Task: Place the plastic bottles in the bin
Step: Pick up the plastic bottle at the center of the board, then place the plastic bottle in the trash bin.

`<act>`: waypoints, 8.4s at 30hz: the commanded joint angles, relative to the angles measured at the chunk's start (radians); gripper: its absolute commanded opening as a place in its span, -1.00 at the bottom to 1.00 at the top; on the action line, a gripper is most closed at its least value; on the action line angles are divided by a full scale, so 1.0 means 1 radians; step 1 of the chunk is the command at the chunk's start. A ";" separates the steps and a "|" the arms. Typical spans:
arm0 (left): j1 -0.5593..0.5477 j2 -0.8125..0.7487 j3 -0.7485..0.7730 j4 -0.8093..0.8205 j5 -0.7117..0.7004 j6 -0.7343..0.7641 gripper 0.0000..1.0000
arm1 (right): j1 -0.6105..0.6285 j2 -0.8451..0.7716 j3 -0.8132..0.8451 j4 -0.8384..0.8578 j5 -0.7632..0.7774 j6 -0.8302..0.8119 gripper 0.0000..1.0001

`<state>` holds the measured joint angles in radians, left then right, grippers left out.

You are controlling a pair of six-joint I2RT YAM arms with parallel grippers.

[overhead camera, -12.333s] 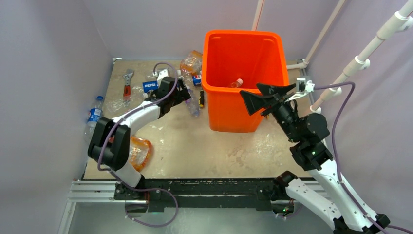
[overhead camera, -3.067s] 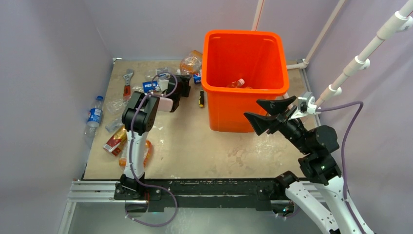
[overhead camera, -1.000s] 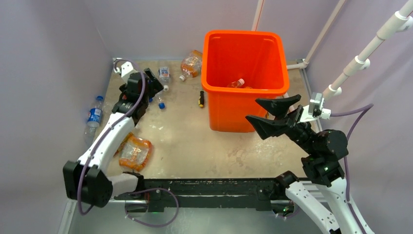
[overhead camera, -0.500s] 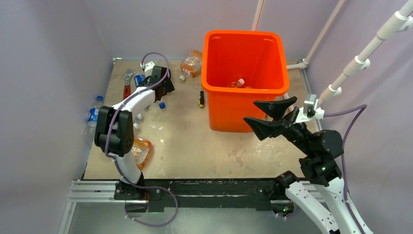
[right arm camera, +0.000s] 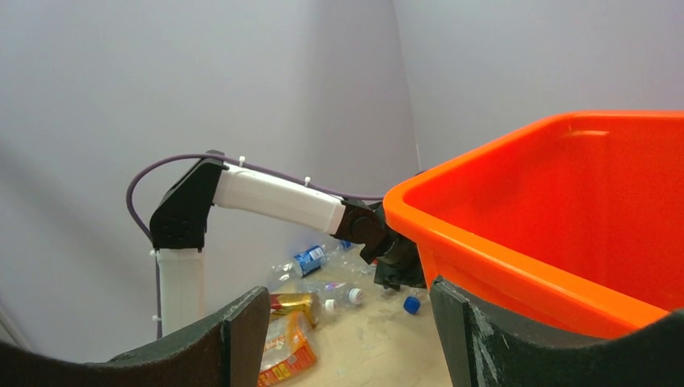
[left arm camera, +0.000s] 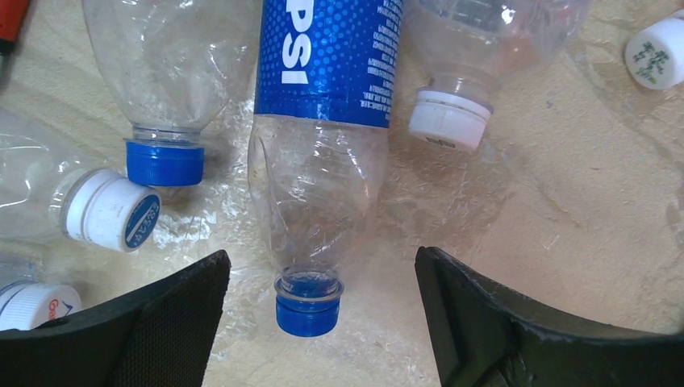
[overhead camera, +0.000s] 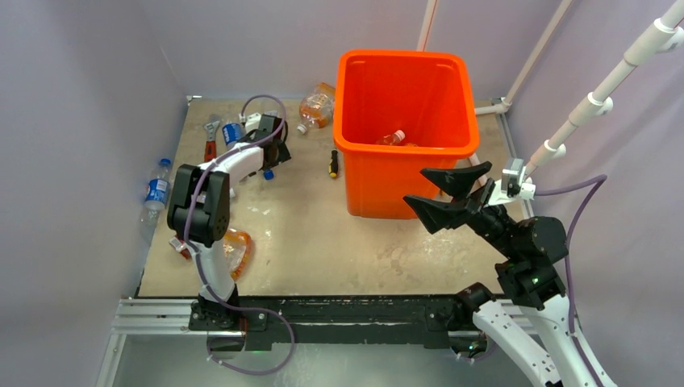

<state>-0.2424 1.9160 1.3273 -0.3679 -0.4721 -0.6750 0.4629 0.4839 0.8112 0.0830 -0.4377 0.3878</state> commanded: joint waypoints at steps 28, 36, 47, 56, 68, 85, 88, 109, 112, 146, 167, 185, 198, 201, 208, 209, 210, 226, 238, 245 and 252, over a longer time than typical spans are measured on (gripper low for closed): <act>-0.002 -0.444 -0.201 0.070 0.052 0.039 -0.95 | 0.003 0.015 0.052 0.022 -0.007 0.001 0.53; -0.151 -0.773 -0.163 0.087 0.331 0.124 -1.00 | 0.003 0.054 0.065 0.086 -0.044 0.040 0.53; -0.202 -1.193 -0.500 0.823 0.950 0.078 -1.00 | 0.009 0.265 0.142 0.360 -0.197 0.227 0.73; -0.203 -1.222 -0.492 0.843 1.162 0.045 -1.00 | 0.127 0.475 0.382 0.392 -0.099 0.172 0.98; -0.203 -1.246 -0.477 0.765 1.198 0.072 -1.00 | 0.271 0.687 0.572 0.510 0.048 0.149 0.98; -0.204 -1.211 -0.445 0.712 1.223 0.105 -1.00 | 0.347 0.841 0.807 0.427 -0.040 0.093 0.98; -0.204 -1.207 -0.441 0.718 1.229 0.101 -1.00 | 0.347 0.878 0.877 0.338 -0.031 0.082 0.98; -0.204 -1.238 -0.434 0.715 1.176 0.089 -0.42 | 0.347 0.830 0.913 0.120 0.027 0.120 -0.33; -0.204 -1.249 -0.448 0.757 1.081 0.043 0.48 | 0.347 0.780 0.822 0.234 0.031 0.146 -0.44; -0.292 -0.841 -0.603 2.060 0.823 -0.633 0.99 | 0.402 0.904 0.387 1.679 0.383 0.446 -0.88; -0.413 -0.799 -0.569 2.098 0.800 -0.487 0.99 | 0.405 0.883 0.343 1.661 0.443 0.377 -0.88; -0.491 -0.750 -0.445 2.075 0.680 -0.379 0.16 | 0.408 0.762 0.123 1.569 0.412 0.345 -0.75; -0.492 -0.764 -0.447 2.003 0.611 -0.307 -0.91 | 0.407 0.521 0.030 1.219 0.332 0.221 0.85; -0.493 -0.773 -0.443 1.969 0.604 -0.283 -1.00 | 0.407 0.408 0.061 1.003 0.335 0.146 0.98; -0.492 -0.812 -0.387 1.783 0.593 -0.137 -1.00 | 0.407 0.223 0.167 0.501 0.401 -0.012 0.98; -0.492 -0.824 -0.365 1.708 0.592 -0.092 -1.00 | 0.407 0.197 0.188 0.408 0.424 -0.031 0.98; -0.492 -0.836 -0.330 1.606 0.590 -0.038 -1.00 | 0.407 0.174 0.207 0.321 0.447 -0.049 0.98; -0.492 -0.441 0.720 0.097 0.812 0.441 -1.00 | 0.407 -0.014 0.283 -0.209 0.494 -0.197 0.98; -0.508 -0.188 0.940 -0.088 0.605 0.473 -1.00 | 0.407 -0.033 0.230 -0.183 0.502 -0.200 0.98; -0.562 -0.160 0.798 0.006 0.513 0.555 -1.00 | 0.407 -0.075 0.154 -0.152 0.517 -0.174 0.98; -0.566 -0.169 0.689 0.136 0.562 0.531 -0.01 | 0.407 -0.081 0.127 -0.168 0.546 -0.155 0.98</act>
<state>-0.8093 1.7756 2.0640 -0.3740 0.0750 -0.1455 0.8696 0.4114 0.9424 -0.0925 0.0673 0.2131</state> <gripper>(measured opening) 0.602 0.987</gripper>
